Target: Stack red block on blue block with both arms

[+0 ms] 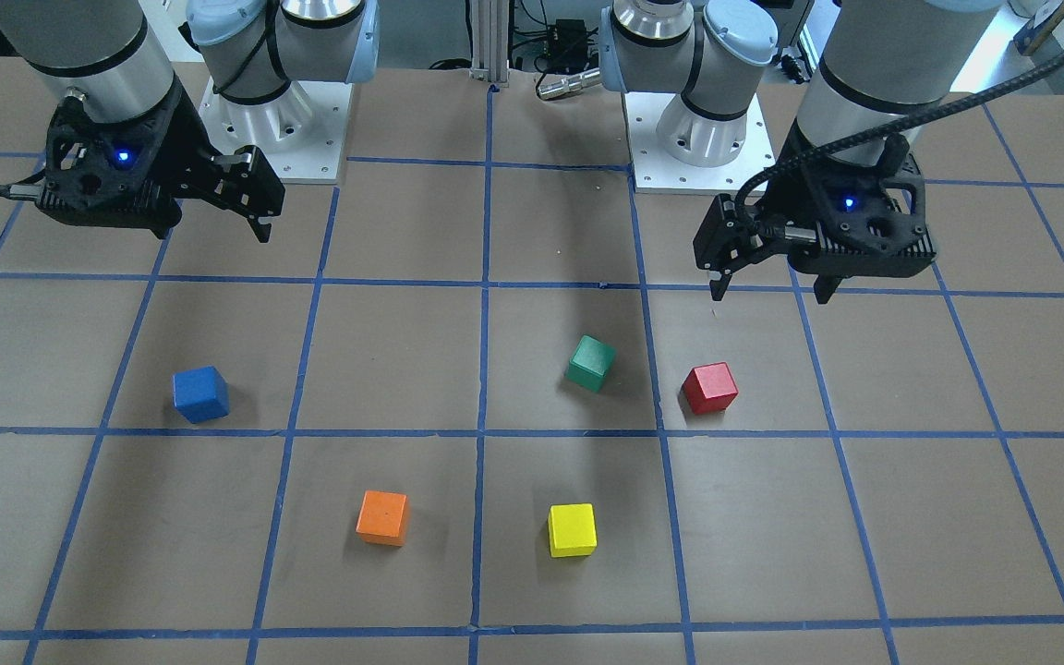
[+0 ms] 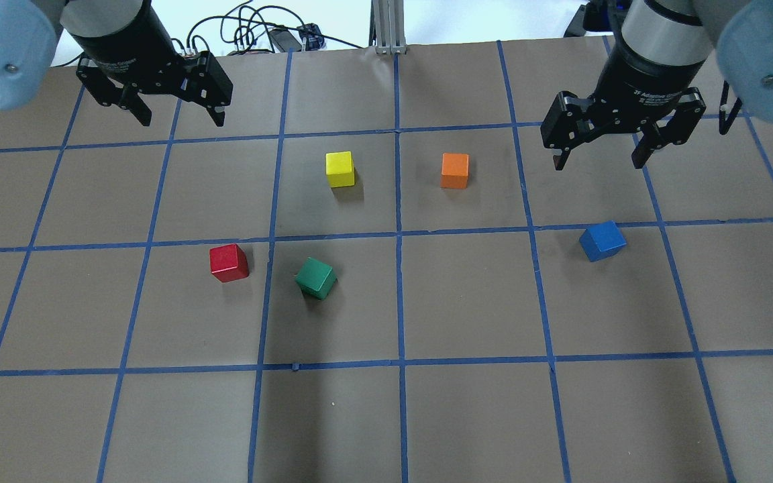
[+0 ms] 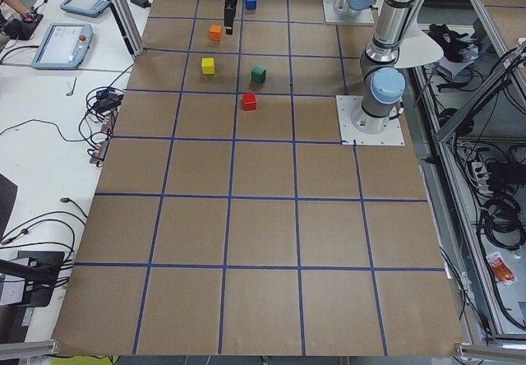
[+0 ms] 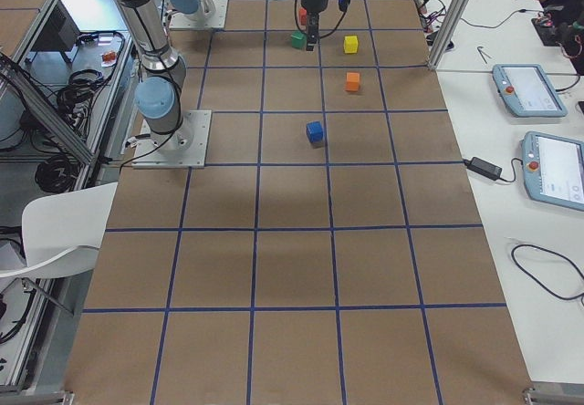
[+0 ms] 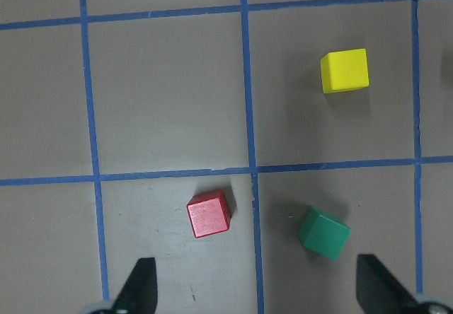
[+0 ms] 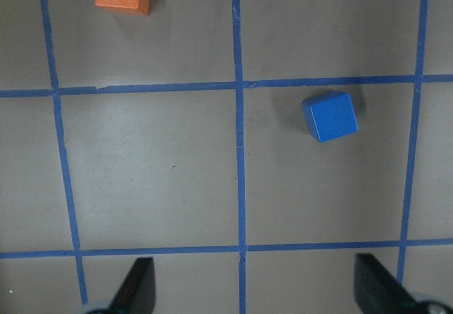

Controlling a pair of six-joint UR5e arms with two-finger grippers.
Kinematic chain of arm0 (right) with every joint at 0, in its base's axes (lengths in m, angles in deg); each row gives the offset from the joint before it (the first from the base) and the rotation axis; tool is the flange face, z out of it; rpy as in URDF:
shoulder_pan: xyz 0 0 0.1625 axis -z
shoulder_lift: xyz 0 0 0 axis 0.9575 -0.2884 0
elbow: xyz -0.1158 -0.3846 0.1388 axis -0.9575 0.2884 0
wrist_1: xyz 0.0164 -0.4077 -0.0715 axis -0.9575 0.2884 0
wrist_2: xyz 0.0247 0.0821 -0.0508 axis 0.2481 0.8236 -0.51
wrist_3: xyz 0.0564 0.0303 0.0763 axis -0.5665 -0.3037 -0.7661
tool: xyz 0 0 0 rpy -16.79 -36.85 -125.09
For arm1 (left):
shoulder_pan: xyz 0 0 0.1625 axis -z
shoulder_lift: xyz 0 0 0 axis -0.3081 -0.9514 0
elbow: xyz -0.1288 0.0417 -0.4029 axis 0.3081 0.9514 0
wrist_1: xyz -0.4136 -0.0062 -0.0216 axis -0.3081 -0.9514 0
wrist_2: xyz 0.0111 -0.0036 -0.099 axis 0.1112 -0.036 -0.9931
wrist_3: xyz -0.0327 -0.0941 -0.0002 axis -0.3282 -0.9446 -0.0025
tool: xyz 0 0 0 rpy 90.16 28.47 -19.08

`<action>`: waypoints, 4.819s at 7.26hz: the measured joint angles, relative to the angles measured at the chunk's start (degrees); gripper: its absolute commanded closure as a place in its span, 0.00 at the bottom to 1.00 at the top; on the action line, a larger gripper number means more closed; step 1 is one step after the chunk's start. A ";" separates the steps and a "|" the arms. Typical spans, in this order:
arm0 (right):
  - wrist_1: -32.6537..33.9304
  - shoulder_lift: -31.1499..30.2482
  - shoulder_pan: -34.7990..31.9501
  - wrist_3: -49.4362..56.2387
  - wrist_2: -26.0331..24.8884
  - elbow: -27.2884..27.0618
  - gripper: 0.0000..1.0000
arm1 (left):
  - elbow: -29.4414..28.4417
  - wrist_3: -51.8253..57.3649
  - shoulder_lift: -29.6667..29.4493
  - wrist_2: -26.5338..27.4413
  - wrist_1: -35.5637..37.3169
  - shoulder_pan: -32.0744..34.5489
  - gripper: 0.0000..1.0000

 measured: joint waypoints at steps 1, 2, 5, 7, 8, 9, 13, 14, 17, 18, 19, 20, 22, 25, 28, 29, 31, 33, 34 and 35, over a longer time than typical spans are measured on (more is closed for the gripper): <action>0.20 0.03 0.00 -0.03 -0.01 0.00 0.00 | 0.06 -0.03 0.12 -0.25 0.34 0.07 0.00; 0.53 0.04 0.03 -0.04 -0.05 -0.04 0.00 | 0.13 -0.13 0.57 -1.46 0.46 0.24 0.00; 0.80 0.03 0.07 -0.05 0.00 -0.08 0.00 | 0.37 -0.61 0.06 -4.07 0.26 0.37 0.00; 0.72 -0.01 0.05 -0.21 0.03 -0.13 0.00 | 0.55 -0.75 1.31 -4.08 -1.05 0.42 0.00; 0.70 -0.02 0.05 -0.23 0.02 -0.16 0.00 | 0.56 -0.87 2.83 -4.06 -3.41 0.47 0.00; 0.68 -0.03 0.04 -0.20 0.01 -0.19 0.00 | 0.68 -0.92 3.67 -4.00 -5.18 0.43 0.00; 0.65 -0.04 -0.05 -0.05 -0.01 -0.22 0.00 | 1.12 -0.94 2.78 -4.07 -4.16 0.05 0.00; 0.61 -0.04 -0.04 0.02 -0.07 -0.22 0.00 | 1.07 -0.92 2.69 -3.92 -4.02 0.03 0.00; 0.71 0.01 -0.04 0.18 -0.09 -0.22 0.00 | 0.76 -1.17 3.34 -2.82 -4.64 0.15 0.00; 0.76 0.04 -0.04 0.20 -0.06 -0.22 0.00 | 1.18 -1.13 3.72 -2.37 -5.25 0.14 0.00; 0.78 0.04 -0.02 0.21 -0.06 -0.22 0.00 | 1.72 -1.13 4.09 -2.25 -5.77 -0.11 0.00; 0.78 0.05 -0.02 0.22 -0.12 -0.22 0.00 | 2.11 -1.24 4.28 -2.27 -5.82 -0.62 0.00; 0.78 0.05 -0.02 0.22 -0.16 -0.22 0.00 | 4.23 -0.82 2.62 -2.17 -5.30 -3.46 0.00; 0.84 0.05 -0.02 0.28 -0.44 -0.22 0.00 | 15.08 -0.59 -1.00 -2.20 6.29 -6.77 0.00; 0.79 0.06 -0.01 0.31 -0.29 -0.22 0.00 | 30.01 -0.64 -4.76 -2.11 26.19 -6.95 0.00; 0.80 0.05 -0.02 0.31 -0.26 -0.22 0.00 | 32.49 -0.78 -6.47 -2.13 29.95 -6.97 0.00; 0.86 0.05 -0.02 0.61 -0.44 -0.22 0.00 | 34.33 -0.56 -9.83 -2.01 34.86 -7.00 0.27; 0.89 0.05 -0.02 0.69 -0.49 -0.22 0.00 | 34.45 -0.04 -11.73 -0.35 38.52 -7.01 0.86; 0.93 0.05 -0.02 0.76 -0.46 -0.22 0.00 | 34.54 0.48 -12.03 0.82 39.31 -7.00 0.96; 0.95 0.05 0.00 0.80 -0.41 -0.22 0.00 | 34.61 0.54 -12.06 0.99 39.54 -6.87 1.00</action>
